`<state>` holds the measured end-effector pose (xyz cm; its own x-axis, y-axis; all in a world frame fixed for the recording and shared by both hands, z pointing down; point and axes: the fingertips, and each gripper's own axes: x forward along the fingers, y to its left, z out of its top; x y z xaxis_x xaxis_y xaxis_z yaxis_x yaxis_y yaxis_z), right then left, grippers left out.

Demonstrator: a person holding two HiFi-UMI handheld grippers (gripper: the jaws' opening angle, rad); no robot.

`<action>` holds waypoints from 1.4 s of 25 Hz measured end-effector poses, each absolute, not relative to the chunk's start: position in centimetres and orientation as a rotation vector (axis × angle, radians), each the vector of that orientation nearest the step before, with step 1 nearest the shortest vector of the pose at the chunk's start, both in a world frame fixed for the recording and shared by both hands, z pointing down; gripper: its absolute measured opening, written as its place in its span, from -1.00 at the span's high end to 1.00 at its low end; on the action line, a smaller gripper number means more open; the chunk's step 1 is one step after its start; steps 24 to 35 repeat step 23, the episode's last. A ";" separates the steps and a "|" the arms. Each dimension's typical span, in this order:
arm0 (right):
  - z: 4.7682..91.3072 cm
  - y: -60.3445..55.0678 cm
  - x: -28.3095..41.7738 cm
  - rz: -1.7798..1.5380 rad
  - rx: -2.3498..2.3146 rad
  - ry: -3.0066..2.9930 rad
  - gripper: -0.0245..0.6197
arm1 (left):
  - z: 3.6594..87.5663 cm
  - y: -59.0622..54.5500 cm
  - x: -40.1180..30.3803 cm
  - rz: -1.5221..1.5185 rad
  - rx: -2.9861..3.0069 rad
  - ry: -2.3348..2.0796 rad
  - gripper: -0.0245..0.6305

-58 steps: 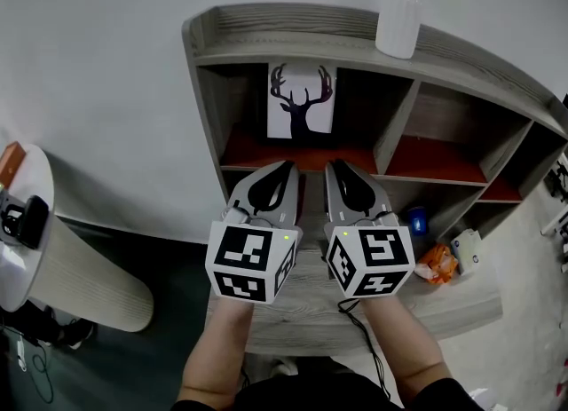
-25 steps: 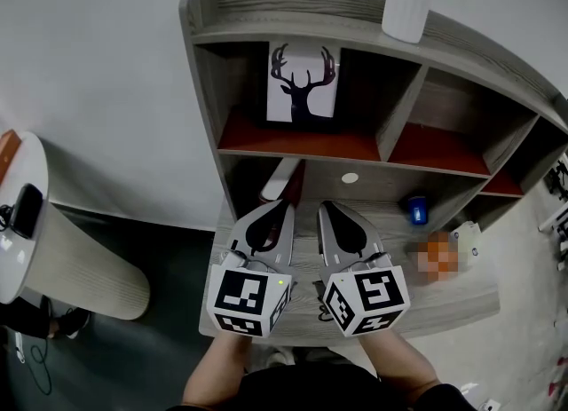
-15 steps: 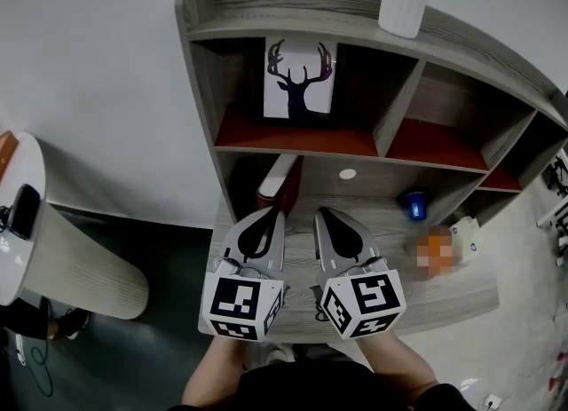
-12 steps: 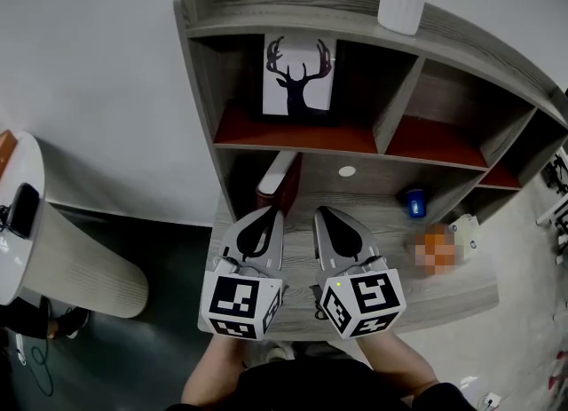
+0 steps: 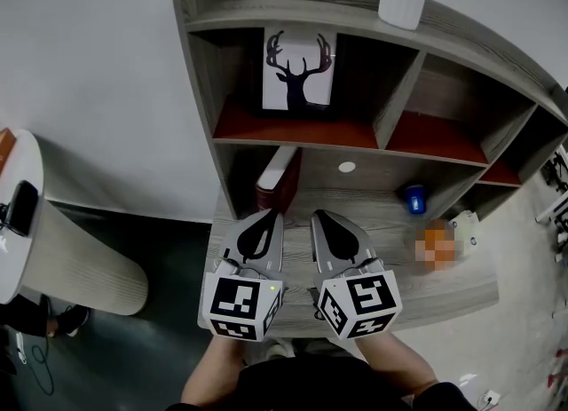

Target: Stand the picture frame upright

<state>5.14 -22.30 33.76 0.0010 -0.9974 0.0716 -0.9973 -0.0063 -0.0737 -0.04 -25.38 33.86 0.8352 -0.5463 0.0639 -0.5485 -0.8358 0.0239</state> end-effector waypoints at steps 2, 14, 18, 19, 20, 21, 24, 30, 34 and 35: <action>33.9 -22.3 5.2 -0.174 -2.219 2.206 0.92 | 33.9 -25.3 -0.1 0.087 2.972 -0.884 0.93; 33.7 -22.3 5.5 -0.174 -2.221 2.196 0.92 | 34.0 -25.1 0.2 0.094 2.976 -0.872 0.93; 33.6 -22.3 5.5 -0.172 -2.218 2.200 0.92 | 33.7 -25.1 0.3 0.080 2.979 -0.877 0.93; 33.6 -22.3 5.5 -0.171 -2.216 2.200 0.92 | 33.6 -25.0 0.3 0.074 2.981 -0.879 0.93; 33.5 -22.3 5.5 -0.171 -2.215 2.200 0.92 | 33.5 -24.9 0.3 0.070 2.984 -0.878 0.93; 33.4 -22.3 5.5 -0.170 -2.214 2.200 0.92 | 33.4 -24.8 0.4 0.070 2.986 -0.875 0.93; 33.3 -22.3 5.5 -0.168 -2.212 2.199 0.92 | 33.4 -24.7 0.5 0.072 2.991 -0.865 0.93; 33.3 -22.3 5.5 -0.168 -2.212 2.199 0.92 | 33.4 -24.7 0.5 0.072 2.991 -0.865 0.93; 33.3 -22.3 5.5 -0.168 -2.212 2.199 0.92 | 33.4 -24.7 0.5 0.072 2.991 -0.865 0.93; 33.3 -22.3 5.5 -0.168 -2.212 2.199 0.92 | 33.4 -24.7 0.5 0.072 2.991 -0.865 0.93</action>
